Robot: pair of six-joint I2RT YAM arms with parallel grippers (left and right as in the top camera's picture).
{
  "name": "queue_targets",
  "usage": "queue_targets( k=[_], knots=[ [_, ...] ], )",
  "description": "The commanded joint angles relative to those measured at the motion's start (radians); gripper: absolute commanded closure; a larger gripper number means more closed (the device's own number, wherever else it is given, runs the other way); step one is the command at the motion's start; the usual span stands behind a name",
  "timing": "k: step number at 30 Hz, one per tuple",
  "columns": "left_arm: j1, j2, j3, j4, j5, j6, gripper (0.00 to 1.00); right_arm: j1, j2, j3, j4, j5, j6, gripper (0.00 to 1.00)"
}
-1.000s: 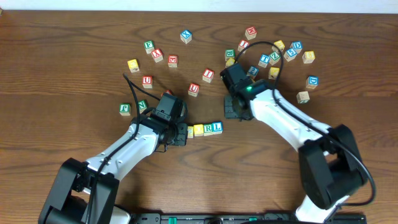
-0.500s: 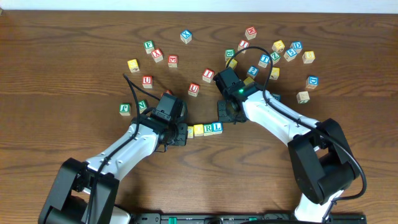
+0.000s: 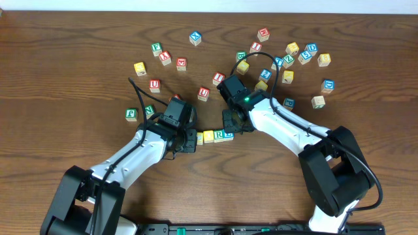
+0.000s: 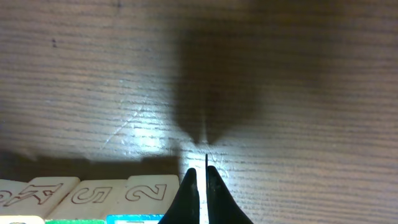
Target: Spell out CORL
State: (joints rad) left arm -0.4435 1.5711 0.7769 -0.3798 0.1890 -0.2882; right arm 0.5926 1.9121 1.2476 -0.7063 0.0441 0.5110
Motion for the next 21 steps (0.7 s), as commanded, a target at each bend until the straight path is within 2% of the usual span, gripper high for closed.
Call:
queue_targets(
  k=[1, 21],
  knots=[
    [-0.002, 0.004, -0.007, -0.003, 0.009, -0.002, 0.93, 0.006, 0.005, -0.006, -0.014, 0.001, 0.024, 0.99],
    [-0.002, 0.004, -0.007, 0.000, 0.009, -0.002, 0.93, 0.050, 0.005, -0.006, -0.029, 0.001, 0.046, 0.99]
  ],
)
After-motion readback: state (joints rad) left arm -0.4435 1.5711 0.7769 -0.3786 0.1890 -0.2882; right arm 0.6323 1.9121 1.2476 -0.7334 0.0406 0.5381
